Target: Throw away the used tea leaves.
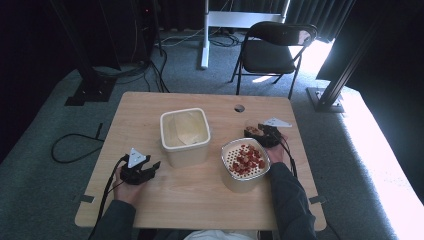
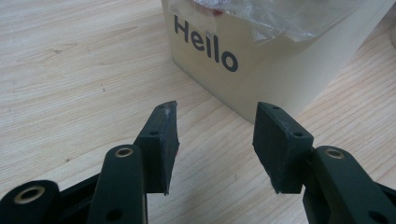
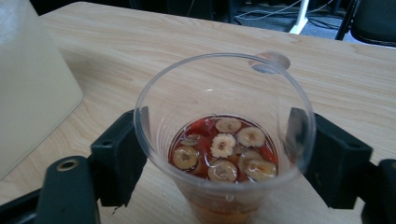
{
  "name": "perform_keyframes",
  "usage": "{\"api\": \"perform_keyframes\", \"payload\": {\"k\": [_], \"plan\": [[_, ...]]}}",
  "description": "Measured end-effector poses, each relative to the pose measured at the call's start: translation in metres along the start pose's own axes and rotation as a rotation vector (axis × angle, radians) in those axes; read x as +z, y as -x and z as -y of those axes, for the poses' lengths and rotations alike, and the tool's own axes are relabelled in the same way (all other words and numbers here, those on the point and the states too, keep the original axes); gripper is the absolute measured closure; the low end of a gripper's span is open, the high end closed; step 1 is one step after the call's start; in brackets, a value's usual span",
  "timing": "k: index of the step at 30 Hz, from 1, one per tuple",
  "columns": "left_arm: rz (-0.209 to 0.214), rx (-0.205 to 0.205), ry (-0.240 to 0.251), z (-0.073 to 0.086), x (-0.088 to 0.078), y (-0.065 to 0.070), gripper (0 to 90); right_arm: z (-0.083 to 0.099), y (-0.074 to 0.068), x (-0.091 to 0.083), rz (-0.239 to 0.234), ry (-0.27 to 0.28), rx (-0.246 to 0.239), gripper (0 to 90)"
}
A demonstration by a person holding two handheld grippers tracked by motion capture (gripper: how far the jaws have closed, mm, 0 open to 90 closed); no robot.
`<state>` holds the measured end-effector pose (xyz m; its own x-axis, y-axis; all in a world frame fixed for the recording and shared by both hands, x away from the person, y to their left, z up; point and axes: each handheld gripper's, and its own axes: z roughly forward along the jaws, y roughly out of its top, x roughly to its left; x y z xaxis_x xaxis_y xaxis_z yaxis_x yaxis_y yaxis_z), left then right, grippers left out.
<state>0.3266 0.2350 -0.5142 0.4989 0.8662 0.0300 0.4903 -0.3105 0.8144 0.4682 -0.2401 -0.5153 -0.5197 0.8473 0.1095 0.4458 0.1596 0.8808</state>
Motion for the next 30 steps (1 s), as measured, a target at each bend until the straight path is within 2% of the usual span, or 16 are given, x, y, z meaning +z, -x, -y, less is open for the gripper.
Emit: {"api": "perform_keyframes", "payload": {"k": [3,7,12,22,24,27,30], "plan": [[-0.001,0.0,0.0,0.001,-0.001,-0.001,51.0,0.0,-0.001,0.003,0.004,0.009,0.01,27.9],[-0.001,-0.002,0.0,0.001,0.0,-0.001,51.0,0.001,0.0,0.003,0.024,0.012,-0.002,32.2],[0.003,0.002,-0.004,0.002,0.0,0.0,51.0,0.004,0.001,-0.003,0.039,0.018,-0.005,32.7],[0.016,0.016,-0.007,0.001,0.002,0.005,51.0,0.015,0.008,-0.028,0.071,0.005,-0.012,33.7],[0.025,0.021,-0.007,0.001,0.004,0.008,51.0,0.019,0.01,-0.039,0.084,0.002,-0.021,34.4],[0.036,0.023,-0.01,0.002,0.005,0.009,51.0,0.022,0.011,-0.045,0.092,0.0,-0.017,34.4],[0.052,0.045,-0.026,0.002,0.01,0.015,51.0,0.027,0.012,-0.059,0.114,-0.006,-0.023,35.3]]}}
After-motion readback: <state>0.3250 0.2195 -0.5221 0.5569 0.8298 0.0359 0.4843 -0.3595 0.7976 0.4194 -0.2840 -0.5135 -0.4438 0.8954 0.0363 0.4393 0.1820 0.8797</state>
